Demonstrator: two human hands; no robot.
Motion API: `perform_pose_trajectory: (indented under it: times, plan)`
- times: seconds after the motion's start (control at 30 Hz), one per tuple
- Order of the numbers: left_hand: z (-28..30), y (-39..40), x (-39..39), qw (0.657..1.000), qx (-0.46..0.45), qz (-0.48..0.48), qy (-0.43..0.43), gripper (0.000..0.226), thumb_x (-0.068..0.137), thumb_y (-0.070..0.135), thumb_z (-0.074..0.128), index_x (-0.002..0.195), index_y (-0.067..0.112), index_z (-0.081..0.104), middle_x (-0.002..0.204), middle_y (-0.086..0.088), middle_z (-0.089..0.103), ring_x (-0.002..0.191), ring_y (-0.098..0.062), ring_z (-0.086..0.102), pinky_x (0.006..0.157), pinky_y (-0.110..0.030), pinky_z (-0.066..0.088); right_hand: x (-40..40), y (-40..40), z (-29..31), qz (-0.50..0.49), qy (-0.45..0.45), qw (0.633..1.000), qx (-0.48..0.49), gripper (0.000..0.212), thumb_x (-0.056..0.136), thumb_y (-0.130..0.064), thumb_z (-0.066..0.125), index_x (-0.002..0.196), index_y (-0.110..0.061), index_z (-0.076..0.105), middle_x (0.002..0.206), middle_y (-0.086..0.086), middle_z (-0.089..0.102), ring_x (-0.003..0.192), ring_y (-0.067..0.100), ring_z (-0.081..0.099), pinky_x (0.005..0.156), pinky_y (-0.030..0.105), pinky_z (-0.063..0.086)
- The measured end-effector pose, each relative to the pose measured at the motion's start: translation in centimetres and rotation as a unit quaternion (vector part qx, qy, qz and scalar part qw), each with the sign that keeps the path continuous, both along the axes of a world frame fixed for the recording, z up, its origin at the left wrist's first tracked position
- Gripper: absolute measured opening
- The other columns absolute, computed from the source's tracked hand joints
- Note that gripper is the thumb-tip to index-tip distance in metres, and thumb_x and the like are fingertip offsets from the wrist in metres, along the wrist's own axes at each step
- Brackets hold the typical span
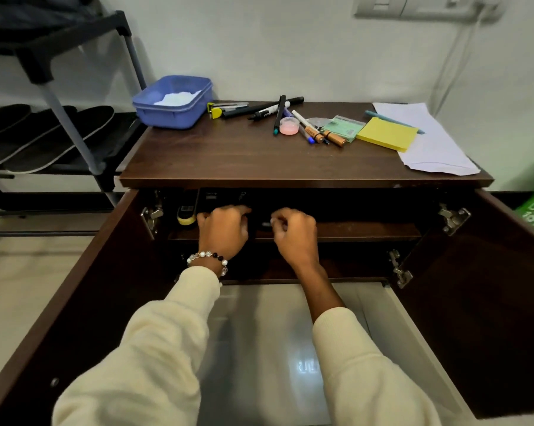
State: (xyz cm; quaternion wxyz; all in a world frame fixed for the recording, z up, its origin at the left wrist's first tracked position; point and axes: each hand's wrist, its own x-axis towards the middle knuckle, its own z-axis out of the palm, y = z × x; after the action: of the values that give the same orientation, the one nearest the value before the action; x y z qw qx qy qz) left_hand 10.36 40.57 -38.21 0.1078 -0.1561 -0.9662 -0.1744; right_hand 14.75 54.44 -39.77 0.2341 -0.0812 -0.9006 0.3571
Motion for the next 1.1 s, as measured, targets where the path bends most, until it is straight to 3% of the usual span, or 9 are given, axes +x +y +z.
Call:
perform_pose_trajectory:
  times: [0.13, 0.33, 0.43, 0.5, 0.63, 0.8, 0.9, 1.0, 1.1]
  plan:
    - [2.0, -0.2, 1.7, 0.976, 0.200, -0.089, -0.005, 0.023, 0.090, 0.025, 0.055, 0.107, 0.027, 0.071, 0.084, 0.005, 0.073, 0.079, -0.012, 0.069, 0.076, -0.036, 0.057, 2.7, 1.8, 5.4, -0.017, 0.098, 0.993, -0.067, 0.006, 0.083, -0.016, 0.064, 0.079, -0.017, 0.069, 0.058, -0.009, 0.060, 0.052, 0.004, 0.056, 0.052, 0.015, 0.044]
    - [8.3, 3.3, 4.0, 0.934, 0.287, -0.195, 0.088, 0.014, 0.090, 0.023, 0.062, 0.093, 0.017, 0.074, 0.066, 0.010, 0.066, 0.059, -0.005, 0.064, 0.062, -0.031, 0.055, 3.7, 7.2, 13.7, -0.114, 0.157, 0.980, -0.054, 0.009, 0.084, -0.017, 0.062, 0.081, -0.013, 0.069, 0.057, -0.010, 0.056, 0.051, 0.002, 0.051, 0.056, 0.007, 0.039]
    - [10.8, 5.9, 3.1, 0.940, 0.264, -0.195, 0.097, 0.020, 0.089, 0.029, 0.059, 0.095, 0.017, 0.074, 0.070, 0.005, 0.070, 0.062, -0.010, 0.065, 0.066, -0.035, 0.055, 2.9, 11.0, 16.1, -0.134, 0.096, 0.986, -0.030, 0.010, 0.082, -0.021, 0.062, 0.085, -0.016, 0.070, 0.067, 0.001, 0.066, 0.067, 0.017, 0.065, 0.074, 0.029, 0.054]
    - [12.1, 7.8, 2.1, 0.952, 0.229, -0.176, 0.102, 0.022, 0.088, 0.031, 0.058, 0.096, 0.018, 0.074, 0.074, 0.001, 0.071, 0.068, -0.016, 0.065, 0.069, -0.038, 0.055, 3.1, 13.7, 17.3, -0.132, 0.046, 0.990, 0.021, 0.013, 0.082, -0.022, 0.061, 0.085, -0.016, 0.071, 0.077, 0.007, 0.070, 0.079, 0.028, 0.066, 0.077, 0.040, 0.054]
    - [14.0, 11.4, 0.8, 0.971, 0.150, -0.168, 0.083, 0.019, 0.090, 0.022, 0.061, 0.103, 0.018, 0.073, 0.093, -0.004, 0.071, 0.089, -0.020, 0.061, 0.082, -0.035, 0.050, 4.5, 19.7, 18.5, -0.168, -0.047, 0.975, 0.139, 0.018, 0.084, -0.017, 0.058, 0.090, -0.009, 0.074, 0.095, 0.013, 0.071, 0.098, 0.035, 0.059, 0.082, 0.033, 0.047]
    - [14.7, 16.9, -0.7, 0.986, 0.071, -0.144, 0.053, 0.029, 0.093, 0.034, 0.057, 0.118, 0.022, 0.065, 0.116, -0.003, 0.066, 0.113, -0.025, 0.052, 0.096, -0.042, 0.042, 5.6, 25.4, 17.6, -0.283, -0.022, 0.959, -0.006, 0.012, 0.083, -0.011, 0.064, 0.087, -0.003, 0.072, 0.096, 0.013, 0.071, 0.099, 0.030, 0.062, 0.079, 0.027, 0.045]
    - [14.4, 20.4, -1.4, 0.992, 0.014, -0.128, 0.014, 0.035, 0.098, 0.037, 0.047, 0.127, 0.022, 0.059, 0.129, -0.006, 0.059, 0.126, -0.027, 0.042, 0.102, -0.045, 0.032, 4.6, 26.8, 16.7, -0.291, -0.066, 0.950, -0.089, 0.029, 0.079, -0.023, 0.075, 0.096, 0.000, 0.067, 0.100, 0.015, 0.066, 0.100, 0.030, 0.060, 0.082, 0.031, 0.046]
    - [13.9, 22.8, -2.6, 0.993, -0.023, -0.113, -0.027, 0.042, 0.098, 0.045, 0.042, 0.128, 0.019, 0.056, 0.132, -0.009, 0.055, 0.130, -0.028, 0.040, 0.107, -0.051, 0.023, 2.7, 27.3, 15.6, -0.307, -0.108, 0.941, -0.094, 0.050, 0.075, -0.035, 0.078, 0.108, -0.002, 0.060, 0.114, 0.012, 0.062, 0.107, 0.031, 0.058, 0.084, 0.033, 0.046]
    - [13.6, 25.1, -3.4, 0.992, -0.049, -0.102, -0.049, 0.054, 0.095, 0.056, 0.040, 0.129, 0.016, 0.055, 0.136, -0.009, 0.053, 0.136, -0.028, 0.035, 0.111, -0.061, 0.004, 1.2, 27.2, 14.9, -0.322, -0.117, 0.937, -0.063, 0.053, 0.075, -0.039, 0.077, 0.110, -0.006, 0.056, 0.120, 0.013, 0.060, 0.113, 0.033, 0.054, 0.091, 0.040, 0.047]
